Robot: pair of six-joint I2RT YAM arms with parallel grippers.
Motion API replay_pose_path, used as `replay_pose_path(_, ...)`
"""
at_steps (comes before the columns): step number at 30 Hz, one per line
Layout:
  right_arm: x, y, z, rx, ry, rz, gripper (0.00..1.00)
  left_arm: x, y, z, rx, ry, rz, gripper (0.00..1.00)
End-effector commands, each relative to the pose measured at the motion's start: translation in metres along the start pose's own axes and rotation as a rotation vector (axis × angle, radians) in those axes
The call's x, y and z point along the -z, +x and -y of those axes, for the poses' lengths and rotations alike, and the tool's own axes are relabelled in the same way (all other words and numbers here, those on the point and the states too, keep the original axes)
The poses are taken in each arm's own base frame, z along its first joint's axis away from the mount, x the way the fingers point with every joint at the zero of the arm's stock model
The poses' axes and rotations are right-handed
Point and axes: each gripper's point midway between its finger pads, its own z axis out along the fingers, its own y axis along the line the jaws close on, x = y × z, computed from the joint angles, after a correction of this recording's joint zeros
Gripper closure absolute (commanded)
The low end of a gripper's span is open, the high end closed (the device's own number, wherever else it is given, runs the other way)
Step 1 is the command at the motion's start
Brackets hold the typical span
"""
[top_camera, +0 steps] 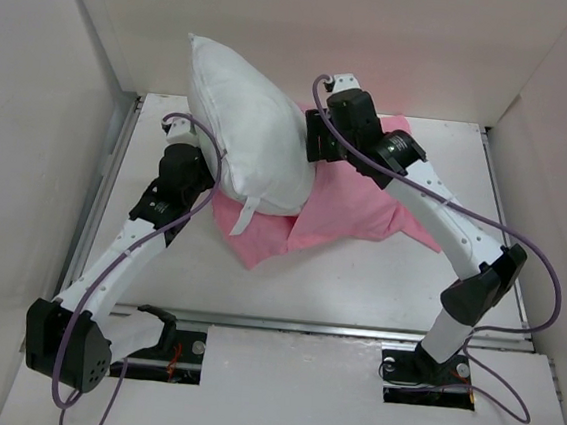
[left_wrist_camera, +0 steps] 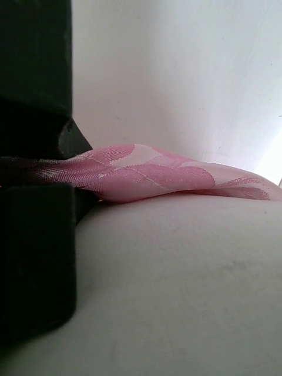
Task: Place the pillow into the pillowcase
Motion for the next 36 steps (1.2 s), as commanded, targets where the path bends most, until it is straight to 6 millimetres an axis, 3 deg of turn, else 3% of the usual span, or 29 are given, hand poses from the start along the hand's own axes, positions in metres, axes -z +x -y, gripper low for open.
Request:
replay_pose_path(1,0.026,-0.027,-0.013,-0.031,-0.041,0.088,0.31,0.010,-0.039,0.021,0.007,0.083,0.138,1.00)
replay_pose_path(6,-0.001,0.006,-0.018,0.008,-0.031,-0.022,0.31,0.013,-0.042,0.022,0.008,0.089,0.147,1.00)
replay_pose_path(8,-0.006,0.009,-0.018,-0.003,-0.020,-0.030,0.31,0.013,-0.042,0.022,0.008,0.089,0.147,1.00)
replay_pose_path(13,-0.007,0.020,0.041,-0.018,0.325,-0.013,0.34,0.016,-0.048,0.017,0.002,0.057,0.166,1.00)
replay_pose_path(16,0.002,0.018,0.076,-0.029,0.518,0.021,0.54,0.021,-0.059,0.017,-0.003,0.040,0.190,1.00)
replay_pose_path(17,0.005,0.014,0.085,-0.043,0.550,0.033,0.71,0.024,-0.068,0.023,0.001,0.050,0.208,1.00)
replay_pose_path(19,0.013,0.006,0.100,-0.054,0.599,0.046,0.90,0.028,-0.080,0.023,-0.003,0.029,0.232,1.00)
replay_pose_path(20,0.026,-0.015,0.109,-0.086,0.633,0.103,1.00,0.032,-0.097,0.032,-0.010,0.046,0.265,1.00)
replay_pose_path(22,0.045,-0.045,0.119,-0.052,0.655,0.159,1.00,0.033,-0.117,0.047,-0.022,0.077,0.290,1.00)
replay_pose_path(23,0.054,-0.063,0.117,-0.044,0.631,0.195,1.00,0.035,-0.129,0.057,-0.037,0.104,0.305,1.00)
replay_pose_path(24,0.072,-0.095,0.111,-0.059,0.569,0.271,1.00,0.052,-0.169,0.081,-0.053,0.158,0.385,1.00)
replay_pose_path(26,0.098,-0.137,0.102,-0.024,0.439,0.376,1.00,0.052,-0.194,0.103,-0.085,0.200,0.397,1.00)
replay_pose_path(27,0.117,-0.162,0.086,-0.020,0.281,0.447,1.00,0.079,-0.237,0.128,-0.081,0.261,0.493,1.00)
replay_pose_path(28,0.135,-0.175,0.077,-0.016,0.202,0.498,1.00,0.075,-0.245,0.137,-0.109,0.276,0.495,1.00)
replay_pose_path(29,0.147,-0.182,0.070,-0.001,0.144,0.525,1.00,0.078,-0.253,0.149,-0.118,0.317,0.494,1.00)
replay_pose_path(30,0.154,-0.184,0.047,0.032,0.000,0.534,1.00,0.079,-0.263,0.155,-0.117,0.321,0.501,1.00)
replay_pose_path(31,0.150,-0.174,0.031,0.063,-0.086,0.506,1.00,0.103,-0.297,0.173,-0.118,0.352,0.571,1.00)
replay_pose_path(32,0.164,-0.168,0.018,0.099,-0.185,0.506,1.00,0.066,-0.283,0.170,-0.131,0.306,0.477,1.00)
replay_pose_path(33,0.169,-0.165,0.001,0.122,-0.284,0.515,1.00,0.058,-0.288,0.169,-0.145,0.285,0.467,1.00)
replay_pose_path(34,0.157,-0.143,-0.027,0.168,-0.437,0.459,1.00,0.070,-0.311,0.176,-0.133,0.285,0.514,1.00)
replay_pose_path(35,0.162,-0.150,-0.027,0.165,-0.442,0.499,1.00,0.043,-0.301,0.174,-0.141,0.259,0.461,1.00)
replay_pose_path(36,0.156,-0.164,-0.023,0.147,-0.398,0.548,1.00,0.041,-0.283,0.184,-0.171,0.325,0.374,1.00)
